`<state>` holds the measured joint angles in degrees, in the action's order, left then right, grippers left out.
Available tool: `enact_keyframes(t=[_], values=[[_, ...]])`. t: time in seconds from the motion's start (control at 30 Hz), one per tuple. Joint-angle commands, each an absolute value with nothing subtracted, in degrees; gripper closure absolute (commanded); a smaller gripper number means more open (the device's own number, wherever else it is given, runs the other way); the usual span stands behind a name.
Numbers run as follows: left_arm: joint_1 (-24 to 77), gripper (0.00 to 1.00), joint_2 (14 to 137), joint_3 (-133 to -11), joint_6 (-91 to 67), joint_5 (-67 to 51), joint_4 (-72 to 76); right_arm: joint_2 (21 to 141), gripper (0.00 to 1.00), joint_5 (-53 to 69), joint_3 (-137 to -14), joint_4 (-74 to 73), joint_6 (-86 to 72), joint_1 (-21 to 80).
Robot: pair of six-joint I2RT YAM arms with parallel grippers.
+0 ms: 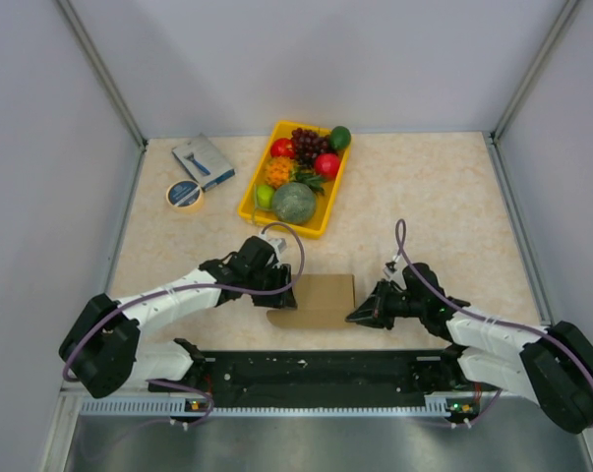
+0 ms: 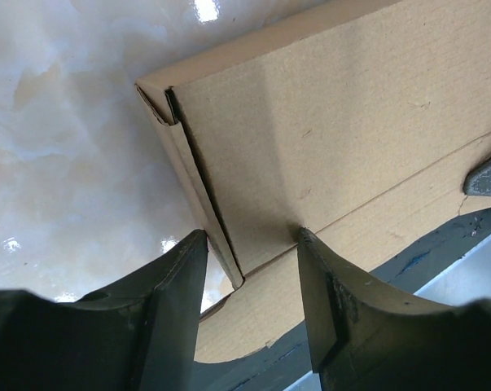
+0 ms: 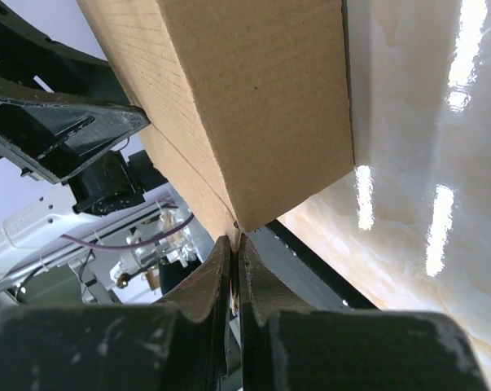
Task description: Fold the paper box
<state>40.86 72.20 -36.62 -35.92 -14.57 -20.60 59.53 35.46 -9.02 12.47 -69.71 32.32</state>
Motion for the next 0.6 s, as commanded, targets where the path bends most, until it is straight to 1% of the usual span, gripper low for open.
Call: enact_keyframes(t=[0.0,0.03,0.13,0.17,0.2,0.23,0.3,0.33,0.37,0.43,0.47,0.53,0.57], values=[[40.87,0.48,71.02,-36.38,-35.42,-14.42,-19.77,60.82,1.0,36.48,-10.55,12.13,-66.97,31.82],[40.96,0.47,70.93,-36.47,-35.42,-14.24,-19.86,60.91,1.0,36.56,-10.63,12.04,-66.89,31.82],[40.96,0.38,69.0,-36.91,-35.86,-11.53,-21.0,61.0,1.0,35.33,-10.02,13.62,-68.89,31.73],[40.96,0.29,67.78,-37.0,-36.03,-10.56,-22.4,61.0,1.0,35.25,-9.67,14.15,-69.43,31.9],[40.96,0.26,64.98,-37.09,-35.95,-9.5,-23.28,61.08,1.0,35.07,-9.41,14.5,-69.87,31.9],[40.87,0.24,63.47,-37.52,-35.95,-6.01,-24.94,61.0,1.0,34.81,-9.4,14.59,-70.05,31.82],[40.87,0.19,59.44,-38.84,-35.08,-3.7,-29.69,60.65,1.0,34.63,-8.97,15.11,-70.4,31.9],[40.96,0.19,58.28,-39.2,-34.55,-2.73,-30.84,60.38,1.0,34.63,-8.96,15.64,-70.23,31.82],[40.96,0.18,57.14,-39.55,-34.37,-1.77,-31.98,60.29,0.98,34.72,-9.14,15.56,-69.88,31.82],[40.96,0.17,54.85,-40.34,-33.84,-1.58,-35.24,59.77,0.79,35.42,-10.45,14.68,-67.26,31.82],[40.96,0.17,54.41,-40.52,-33.66,-3.06,-36.2,59.33,0.63,35.42,-11.07,12.85,-66.11,31.82],[40.96,0.18,53.79,-40.78,-33.4,-5.61,-37.87,58.1,0.5,34.72,-13.79,7.67,-61.12,31.82],[40.96,0.19,53.79,-40.78,-33.75,-7.19,-38.32,56.53,0.42,33.67,-16.06,1.73,-58.91,31.82]])
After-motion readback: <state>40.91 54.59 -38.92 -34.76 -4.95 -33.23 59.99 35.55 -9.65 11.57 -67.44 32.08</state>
